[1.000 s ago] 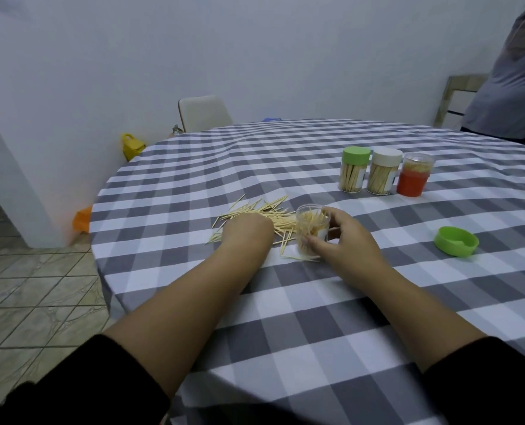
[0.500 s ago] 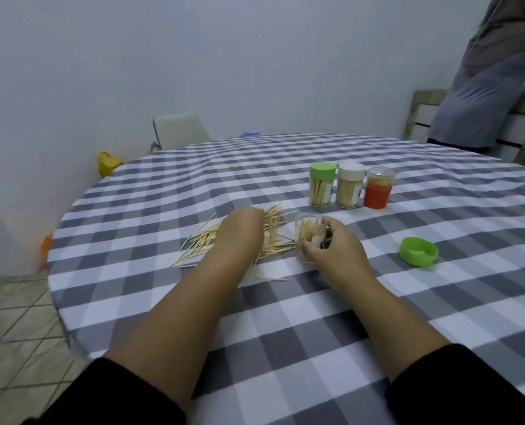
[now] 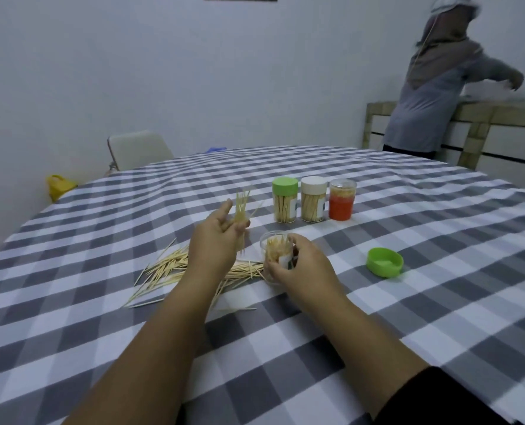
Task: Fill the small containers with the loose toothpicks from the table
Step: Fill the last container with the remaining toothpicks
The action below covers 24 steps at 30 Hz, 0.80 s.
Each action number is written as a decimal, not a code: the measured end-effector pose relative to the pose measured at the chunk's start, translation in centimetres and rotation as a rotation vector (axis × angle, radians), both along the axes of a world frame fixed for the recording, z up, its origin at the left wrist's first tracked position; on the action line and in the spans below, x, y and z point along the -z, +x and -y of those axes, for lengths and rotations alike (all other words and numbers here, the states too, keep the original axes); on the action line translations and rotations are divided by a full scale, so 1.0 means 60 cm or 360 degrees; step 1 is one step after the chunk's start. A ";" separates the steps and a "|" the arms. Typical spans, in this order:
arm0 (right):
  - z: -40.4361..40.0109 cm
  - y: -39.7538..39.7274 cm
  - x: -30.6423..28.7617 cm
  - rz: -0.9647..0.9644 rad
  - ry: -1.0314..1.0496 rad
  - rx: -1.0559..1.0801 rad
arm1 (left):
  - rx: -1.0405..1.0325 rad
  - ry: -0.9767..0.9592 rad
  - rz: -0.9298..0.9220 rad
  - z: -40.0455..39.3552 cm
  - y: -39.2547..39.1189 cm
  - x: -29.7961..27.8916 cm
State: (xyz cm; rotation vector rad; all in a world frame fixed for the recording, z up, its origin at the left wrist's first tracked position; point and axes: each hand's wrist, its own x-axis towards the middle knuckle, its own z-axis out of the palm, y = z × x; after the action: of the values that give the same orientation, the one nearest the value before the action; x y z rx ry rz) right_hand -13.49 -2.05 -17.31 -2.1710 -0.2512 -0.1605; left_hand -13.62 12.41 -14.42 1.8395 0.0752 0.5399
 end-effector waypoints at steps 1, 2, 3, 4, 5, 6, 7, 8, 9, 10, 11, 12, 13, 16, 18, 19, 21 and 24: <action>0.000 -0.001 -0.001 0.0001 -0.0001 -0.0003 | 0.0029 -0.0153 0.0030 0.002 -0.002 -0.004; -0.001 -0.002 -0.002 0.0005 0.0001 -0.0009 | 0.0061 -0.0300 0.0060 0.004 -0.005 -0.008; -0.001 -0.004 -0.002 0.0009 0.0003 -0.0018 | 0.0090 -0.0432 0.0092 0.006 -0.007 -0.014; -0.002 -0.005 -0.003 0.0008 0.0008 -0.0031 | 0.0119 -0.0555 0.0121 0.008 -0.008 -0.018; -0.003 -0.007 -0.003 0.0003 0.0010 -0.0044 | 0.0147 -0.0662 0.0156 0.011 -0.010 -0.022; -0.004 -0.010 -0.003 -0.0001 0.0009 -0.0054 | 0.0164 -0.0741 0.0193 0.013 -0.010 -0.025; -0.006 -0.012 -0.003 -0.0004 0.0006 -0.0061 | 0.0169 -0.0791 0.0224 0.016 -0.010 -0.027; -0.007 -0.014 -0.004 -0.0007 0.0007 -0.0067 | 0.0167 -0.0823 0.0246 0.019 -0.010 -0.029; -0.009 -0.015 -0.005 -0.0010 0.0016 -0.0074 | 0.0172 -0.0845 0.0262 0.021 -0.009 -0.030; -0.010 -0.017 -0.005 -0.0014 0.0026 -0.0084 | 0.0194 -0.0861 0.0275 0.024 -0.008 -0.030; -0.010 -0.018 -0.006 -0.0020 0.0035 -0.0094 | 0.0222 -0.0860 0.0278 0.025 -0.006 -0.028; -0.010 -0.019 -0.007 -0.0026 0.0037 -0.0101 | 0.0244 -0.0846 0.0262 0.027 -0.005 -0.025; -0.010 -0.019 -0.007 -0.0029 0.0036 -0.0102 | 0.0251 -0.0823 0.0227 0.029 -0.003 -0.021; -0.010 -0.017 -0.008 -0.0035 0.0041 -0.0094 | 0.0255 -0.0742 0.0074 0.036 0.002 -0.005; -0.009 -0.016 -0.008 -0.0026 0.0047 -0.0075 | 0.0285 -0.0665 -0.0025 0.043 0.003 0.005; -0.008 -0.015 -0.007 -0.0024 0.0054 -0.0062 | 0.0306 -0.0648 -0.0065 0.046 0.003 0.008; -0.005 -0.014 -0.008 -0.0022 0.0084 -0.0040 | 0.0338 -0.0636 -0.0120 0.050 0.003 0.012; -0.002 -0.013 -0.007 -0.0026 0.0096 -0.0025 | 0.0380 -0.0635 -0.0142 0.053 0.002 0.014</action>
State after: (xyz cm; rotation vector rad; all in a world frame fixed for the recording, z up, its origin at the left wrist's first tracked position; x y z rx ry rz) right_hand -14.26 -1.90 -16.90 -2.1093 -0.2510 -0.1401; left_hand -13.51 9.24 -15.25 1.4566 0.0207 0.2524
